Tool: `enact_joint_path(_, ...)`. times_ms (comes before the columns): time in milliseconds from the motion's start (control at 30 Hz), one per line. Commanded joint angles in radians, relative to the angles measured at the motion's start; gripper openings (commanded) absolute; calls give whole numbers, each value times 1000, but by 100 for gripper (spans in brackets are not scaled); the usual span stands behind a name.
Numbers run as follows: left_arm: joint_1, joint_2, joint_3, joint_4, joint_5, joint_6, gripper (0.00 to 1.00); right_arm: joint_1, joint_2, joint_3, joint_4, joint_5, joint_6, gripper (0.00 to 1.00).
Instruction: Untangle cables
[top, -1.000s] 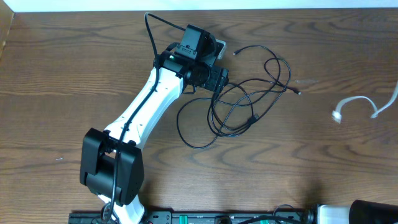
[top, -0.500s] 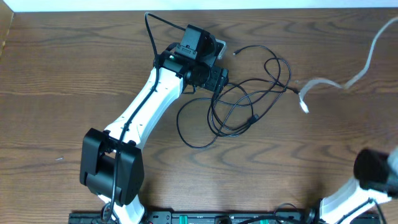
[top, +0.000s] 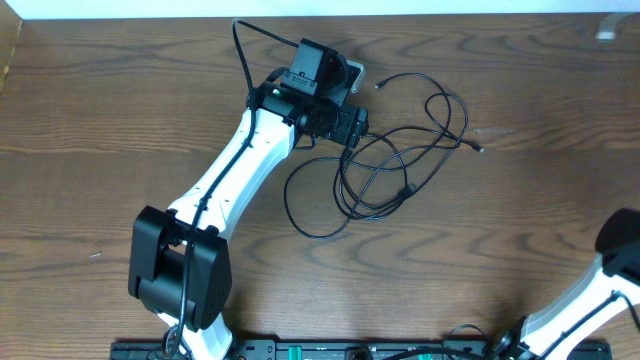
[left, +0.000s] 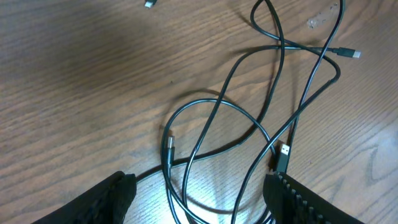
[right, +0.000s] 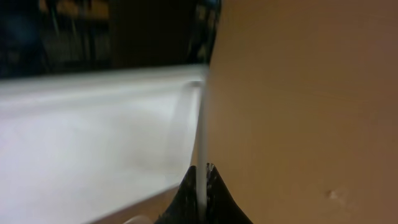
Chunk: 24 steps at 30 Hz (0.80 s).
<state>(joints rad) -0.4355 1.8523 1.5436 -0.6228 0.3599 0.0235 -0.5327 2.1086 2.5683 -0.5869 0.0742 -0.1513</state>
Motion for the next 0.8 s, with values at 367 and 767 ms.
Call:
enact_joint_path(367,3,-8,11,30,-13,6,72,-28,430,-12,-132,-166,95,79)
enact_joint_path(767,3,-8,11,30,-13,6,72,-31,349,2,-419,-177,98,99)
